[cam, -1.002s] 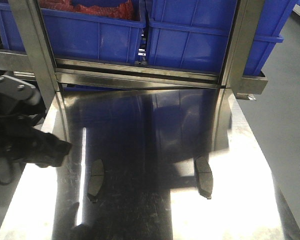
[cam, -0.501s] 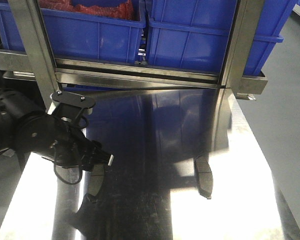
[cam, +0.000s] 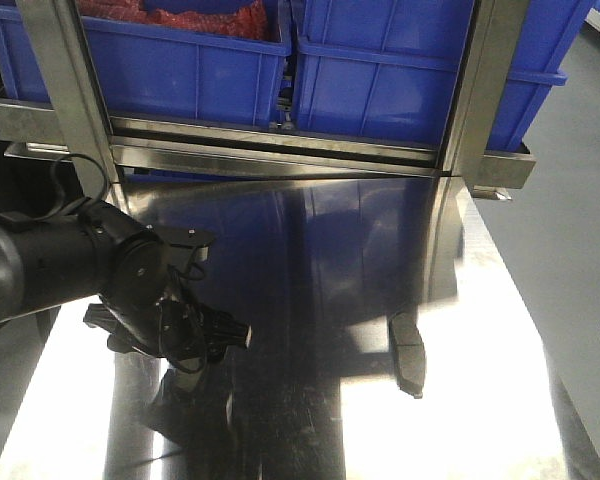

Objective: Move and align brake pads A on conveyor
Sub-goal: 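Lower the open left gripper over the nearer brake pad, then close the left gripper on the brake pad and lift it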

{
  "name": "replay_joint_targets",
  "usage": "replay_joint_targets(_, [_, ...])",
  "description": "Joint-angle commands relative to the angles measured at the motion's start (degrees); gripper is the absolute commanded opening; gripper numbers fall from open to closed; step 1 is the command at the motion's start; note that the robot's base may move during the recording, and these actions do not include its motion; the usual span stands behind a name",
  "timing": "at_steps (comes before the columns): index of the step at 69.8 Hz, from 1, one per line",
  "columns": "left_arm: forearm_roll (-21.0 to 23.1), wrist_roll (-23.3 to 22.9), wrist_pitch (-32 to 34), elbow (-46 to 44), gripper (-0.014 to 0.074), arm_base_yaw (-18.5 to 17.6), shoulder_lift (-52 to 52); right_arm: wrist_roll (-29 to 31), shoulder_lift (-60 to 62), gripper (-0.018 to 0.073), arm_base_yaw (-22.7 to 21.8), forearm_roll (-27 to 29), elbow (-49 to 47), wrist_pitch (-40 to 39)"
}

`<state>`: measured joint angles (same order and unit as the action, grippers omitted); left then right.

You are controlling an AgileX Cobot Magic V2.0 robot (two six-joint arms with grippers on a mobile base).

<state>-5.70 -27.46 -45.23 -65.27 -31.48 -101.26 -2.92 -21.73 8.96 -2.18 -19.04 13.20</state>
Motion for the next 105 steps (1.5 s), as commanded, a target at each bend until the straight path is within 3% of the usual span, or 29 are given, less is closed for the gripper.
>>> replay_joint_targets(1, [-0.27,-0.75,0.47,-2.47,0.0596,-0.28,0.84,0.24,-0.36,0.0494,-0.13,-0.31,-1.58,-4.44])
replay_joint_targets(18, [-0.33,-0.92,0.94,-4.69,0.0593,-0.28,-2.42,0.24,-0.36,0.0494,-0.13,-0.31,-1.58,-4.44])
replay_joint_targets(42, [-0.34,-2.75,0.43,-4.69,0.0593,2.36,-5.61,0.24,-0.36,0.0494,-0.13,-0.31,-1.58,-4.44])
replay_joint_targets(54, [1.49,0.39,0.51,-6.06,0.0593,2.23,-6.73,0.24,-0.36,0.0494,-0.13,-0.31,-1.58,-4.44])
replay_joint_targets(70, [2.51,0.89,-6.49,-7.95,0.0581,2.36,-10.33,0.24,-0.36,0.0494,-0.13,-0.31,-1.58,-4.44])
replay_joint_targets(79, [3.18,0.89,-11.07,-9.18,0.0496,2.36,-12.07,0.24,-0.36,0.0494,-0.13,-0.31,-1.58,-4.44])
replay_joint_targets(84, [4.26,1.45,-12.57,-9.18,0.0401,2.36,-12.31,0.24,-0.36,0.0494,-0.13,-0.31,-1.58,-4.44])
replay_joint_targets(92, [6.08,4.43,-14.06,-9.18,0.0186,2.36,-12.31,0.24,-0.36,0.0494,-0.13,-0.31,-1.58,-4.44])
replay_joint_targets(100, [6.10,4.54,-15.39,-9.18,-0.0009,2.36,-12.31,0.24,-0.36,0.0494,-0.13,-0.31,-1.58,-4.44])
replay_joint_targets(105, [6.02,4.72,-16.23,-9.18,-0.0008,2.36,-12.20,0.24,-0.36,0.0494,-0.13,-0.31,-1.58,-4.44])
